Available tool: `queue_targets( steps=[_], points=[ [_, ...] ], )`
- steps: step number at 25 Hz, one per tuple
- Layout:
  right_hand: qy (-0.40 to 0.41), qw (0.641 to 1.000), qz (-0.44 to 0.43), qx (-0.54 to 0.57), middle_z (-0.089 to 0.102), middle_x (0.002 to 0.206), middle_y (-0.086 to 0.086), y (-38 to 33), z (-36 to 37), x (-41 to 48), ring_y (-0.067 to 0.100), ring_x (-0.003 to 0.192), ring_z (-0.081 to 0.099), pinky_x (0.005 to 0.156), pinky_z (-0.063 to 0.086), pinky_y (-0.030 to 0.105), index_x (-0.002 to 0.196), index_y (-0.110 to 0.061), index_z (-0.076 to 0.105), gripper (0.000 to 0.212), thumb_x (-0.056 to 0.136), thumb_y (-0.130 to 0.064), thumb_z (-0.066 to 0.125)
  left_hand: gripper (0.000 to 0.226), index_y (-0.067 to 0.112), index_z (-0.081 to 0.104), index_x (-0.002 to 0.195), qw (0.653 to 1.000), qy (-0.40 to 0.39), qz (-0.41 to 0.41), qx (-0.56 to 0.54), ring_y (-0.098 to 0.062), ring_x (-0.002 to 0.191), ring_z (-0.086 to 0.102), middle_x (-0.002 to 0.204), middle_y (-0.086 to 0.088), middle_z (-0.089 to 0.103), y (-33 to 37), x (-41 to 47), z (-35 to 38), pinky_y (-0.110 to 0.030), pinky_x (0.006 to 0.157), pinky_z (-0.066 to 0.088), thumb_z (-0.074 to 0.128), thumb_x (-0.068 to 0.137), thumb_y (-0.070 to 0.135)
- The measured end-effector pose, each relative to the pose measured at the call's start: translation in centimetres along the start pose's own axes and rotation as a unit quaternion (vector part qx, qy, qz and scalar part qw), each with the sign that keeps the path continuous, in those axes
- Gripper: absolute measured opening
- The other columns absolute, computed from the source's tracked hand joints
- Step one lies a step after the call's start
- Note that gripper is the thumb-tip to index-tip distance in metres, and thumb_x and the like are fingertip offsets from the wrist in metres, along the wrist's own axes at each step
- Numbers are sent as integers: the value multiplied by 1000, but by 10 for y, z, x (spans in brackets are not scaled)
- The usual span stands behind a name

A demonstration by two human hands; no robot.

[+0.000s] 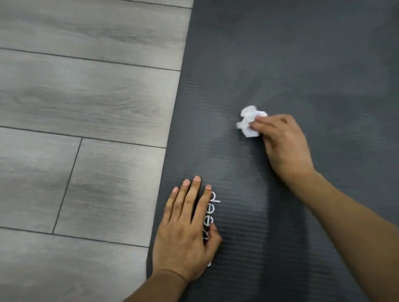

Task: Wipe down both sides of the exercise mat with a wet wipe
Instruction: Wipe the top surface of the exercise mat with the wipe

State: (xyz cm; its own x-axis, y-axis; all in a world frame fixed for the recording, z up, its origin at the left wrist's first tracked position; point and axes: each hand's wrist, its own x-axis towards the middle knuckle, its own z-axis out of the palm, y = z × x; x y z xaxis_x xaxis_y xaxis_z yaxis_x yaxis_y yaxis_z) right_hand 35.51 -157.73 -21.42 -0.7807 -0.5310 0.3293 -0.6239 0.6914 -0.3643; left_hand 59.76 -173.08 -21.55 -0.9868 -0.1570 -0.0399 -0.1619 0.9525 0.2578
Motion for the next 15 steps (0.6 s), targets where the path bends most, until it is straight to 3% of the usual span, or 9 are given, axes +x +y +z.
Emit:
queue_targets(
  steps=[2, 4, 6, 8, 10, 11, 13, 15],
  points=[
    [73, 980, 187, -1, 71, 111, 8, 23, -9, 10, 31, 102, 58, 95, 36, 16, 111, -8, 73, 33, 88, -6, 49, 75, 14, 32, 159, 1000, 8, 0, 2, -22, 157, 15, 169, -8, 22, 0, 1, 1, -44, 126, 19, 51, 92, 41],
    [87, 964, 245, 48, 70, 107, 11, -10, 13, 12, 30, 100, 60, 92, 41, 22, 109, -9, 73, 33, 86, 1, 52, 76, 14, 31, 160, 1000, 6, 0, 10, -22, 157, 15, 169, -8, 21, 0, 1, 2, -44, 127, 18, 51, 91, 40],
    [13, 981, 135, 141, 69, 108, 9, -79, 38, 1, 20, 103, 57, 97, 43, 21, 108, -10, 74, 31, 85, 2, 56, 75, 12, 36, 158, 1000, 5, -3, 14, -23, 157, 17, 168, -9, 24, 2, 0, 2, -45, 127, 19, 51, 90, 40],
    [-72, 982, -75, 157, 70, 115, 5, -117, 46, -10, 16, 107, 53, 100, 39, 17, 110, -10, 74, 29, 88, -6, 56, 73, 9, 43, 154, 1000, 10, -3, 11, -24, 156, 19, 166, -12, 28, 2, 1, 2, -45, 126, 20, 52, 88, 39],
    [-123, 957, -211, 155, 70, 117, -1, -96, 41, 13, 12, 106, 52, 100, 37, 14, 110, -11, 74, 28, 89, -9, 56, 74, 11, 40, 156, 1000, 14, -2, 7, -24, 157, 19, 167, -11, 27, 2, 1, 2, -45, 126, 21, 53, 89, 39],
    [-118, 958, -214, 151, 70, 116, -4, -76, 36, 30, 8, 104, 54, 101, 36, 12, 106, -12, 75, 26, 88, -6, 57, 74, 11, 39, 156, 1000, 18, 0, 6, -24, 157, 19, 167, -10, 26, 3, 1, 2, -45, 126, 21, 54, 89, 38],
    [-47, 988, -60, 133, 71, 113, -5, -39, 27, 69, 8, 103, 59, 100, 39, 14, 102, -14, 76, 28, 87, -2, 56, 75, 12, 38, 157, 1000, 24, 2, 3, -24, 156, 20, 167, -10, 26, 3, 0, 2, -45, 126, 22, 54, 89, 37],
    [6, 988, 134, 77, 73, 109, 5, -34, 33, 81, 26, 102, 60, 93, 36, 13, 106, -11, 75, 32, 87, 1, 52, 75, 11, 38, 157, 1000, 24, 4, 0, -24, 156, 20, 167, -10, 26, 3, 0, 2, -45, 126, 21, 55, 89, 37]
  ],
)
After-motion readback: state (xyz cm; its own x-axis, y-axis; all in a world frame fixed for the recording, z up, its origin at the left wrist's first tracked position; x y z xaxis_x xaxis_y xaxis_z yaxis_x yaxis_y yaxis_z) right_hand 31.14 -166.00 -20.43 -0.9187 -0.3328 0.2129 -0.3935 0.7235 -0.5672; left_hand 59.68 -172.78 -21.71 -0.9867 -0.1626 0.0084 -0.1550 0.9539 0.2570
